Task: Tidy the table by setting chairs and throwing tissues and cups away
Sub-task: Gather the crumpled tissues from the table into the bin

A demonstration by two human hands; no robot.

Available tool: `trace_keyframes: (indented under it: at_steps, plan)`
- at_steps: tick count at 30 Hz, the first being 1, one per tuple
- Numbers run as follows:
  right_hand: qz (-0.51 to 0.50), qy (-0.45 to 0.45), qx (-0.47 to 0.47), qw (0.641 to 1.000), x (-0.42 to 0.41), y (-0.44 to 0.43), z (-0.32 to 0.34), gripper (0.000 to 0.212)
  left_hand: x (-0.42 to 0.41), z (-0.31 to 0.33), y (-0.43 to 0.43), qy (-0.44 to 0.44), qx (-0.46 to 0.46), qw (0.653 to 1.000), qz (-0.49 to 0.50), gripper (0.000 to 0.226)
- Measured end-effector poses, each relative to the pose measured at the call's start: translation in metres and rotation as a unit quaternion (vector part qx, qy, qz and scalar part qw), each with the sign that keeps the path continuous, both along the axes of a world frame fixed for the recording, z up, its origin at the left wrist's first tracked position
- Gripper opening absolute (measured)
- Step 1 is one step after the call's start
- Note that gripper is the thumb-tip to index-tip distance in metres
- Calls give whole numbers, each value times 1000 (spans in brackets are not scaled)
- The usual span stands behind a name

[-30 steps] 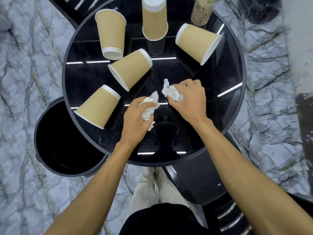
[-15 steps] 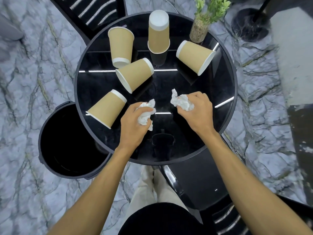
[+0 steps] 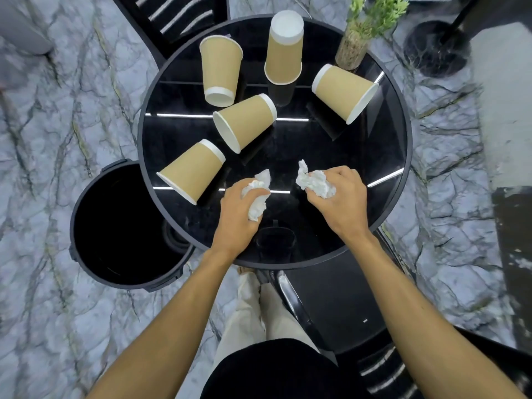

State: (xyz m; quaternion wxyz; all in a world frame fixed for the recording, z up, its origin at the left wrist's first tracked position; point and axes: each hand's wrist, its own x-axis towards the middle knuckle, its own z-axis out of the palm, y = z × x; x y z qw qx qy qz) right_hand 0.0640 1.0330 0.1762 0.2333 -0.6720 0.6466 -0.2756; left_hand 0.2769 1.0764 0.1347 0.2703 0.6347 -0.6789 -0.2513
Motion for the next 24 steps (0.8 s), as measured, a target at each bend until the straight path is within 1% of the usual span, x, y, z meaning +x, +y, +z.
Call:
trace_keyframes:
  at_steps: [3,7,9,14,16,20,24]
  plan:
    - [2,-4,0,1000,0,2,-2,16,2,0,3,28,1,1000,-2,41]
    - [12,-5,-6,1000,1,1,0,16,-2,11,8,78,-8,995,58,46]
    - [17,-7,-11,1000,4,0,3,17,-3,21,10,103,-13,991,85,44]
    - [31,-36,-27,998,20,1,16,21,1,47,22,139,-31,983,115,37]
    - [45,-42,-32,998,32,2,22,19,6,58,27,141,-39,982,122,35]
    - [75,-44,-41,995,62,5,37,23,27,76,40,119,-68,980,145,35]
    - [130,-65,-44,988,101,8,49,24,60,90,54,99,-96,973,186,34]
